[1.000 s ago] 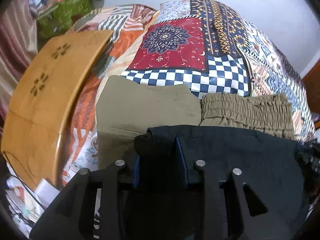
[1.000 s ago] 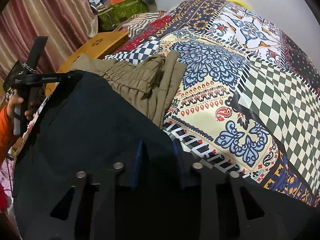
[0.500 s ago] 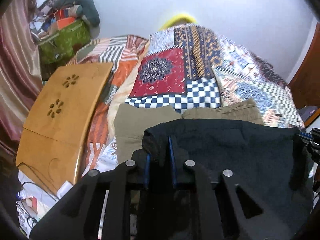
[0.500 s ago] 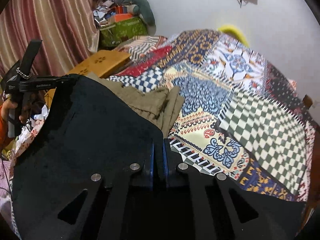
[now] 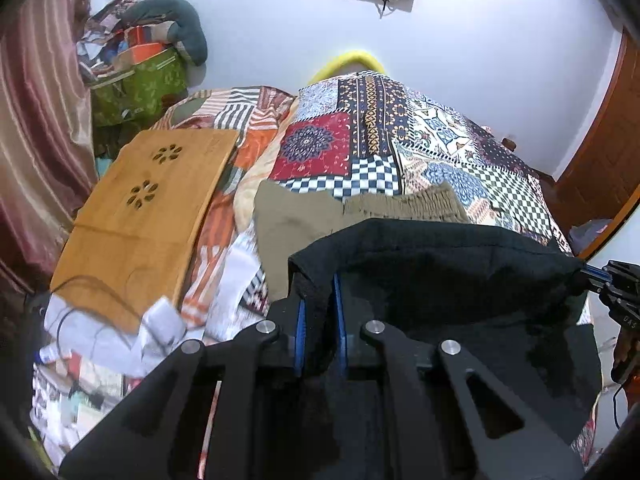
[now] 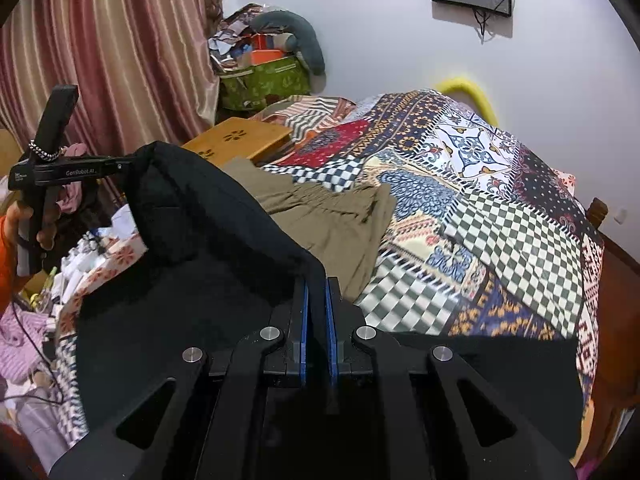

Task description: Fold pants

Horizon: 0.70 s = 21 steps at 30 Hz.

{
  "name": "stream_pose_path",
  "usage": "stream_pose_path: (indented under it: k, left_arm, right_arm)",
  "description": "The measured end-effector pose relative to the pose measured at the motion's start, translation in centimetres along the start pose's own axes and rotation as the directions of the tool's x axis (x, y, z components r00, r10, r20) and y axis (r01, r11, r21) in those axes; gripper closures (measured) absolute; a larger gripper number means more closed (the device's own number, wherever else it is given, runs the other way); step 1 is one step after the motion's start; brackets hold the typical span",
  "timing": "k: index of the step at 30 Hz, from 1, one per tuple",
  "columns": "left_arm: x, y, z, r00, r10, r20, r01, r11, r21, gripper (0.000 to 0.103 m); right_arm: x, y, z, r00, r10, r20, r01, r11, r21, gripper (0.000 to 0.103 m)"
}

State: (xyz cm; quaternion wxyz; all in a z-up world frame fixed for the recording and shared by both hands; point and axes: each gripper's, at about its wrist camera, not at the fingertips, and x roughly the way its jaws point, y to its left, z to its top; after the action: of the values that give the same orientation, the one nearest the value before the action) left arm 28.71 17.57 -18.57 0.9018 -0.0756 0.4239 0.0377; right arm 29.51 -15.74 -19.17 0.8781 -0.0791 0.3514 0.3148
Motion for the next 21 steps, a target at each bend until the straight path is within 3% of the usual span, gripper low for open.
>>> stream_pose_path:
  k: [11,21]
  left_arm:
    - [-5.4,1.7,-6.2,0.999,0.007,-0.040,-0.008,0.999,-0.033,0.092]
    - [-4.9,3.0,-11.5,0.993,0.020,-0.115,-0.025,0.998,-0.049,0.092]
  right_arm:
    - [-2.7,4.3,-3.8,1.000,0.028,0.010,-0.028,1.000,-0.005,0.096]
    - [-2.4,7.1,-7.7,0.998,0.042,-0.047,-0.042,0.999,-0.002,0.096]
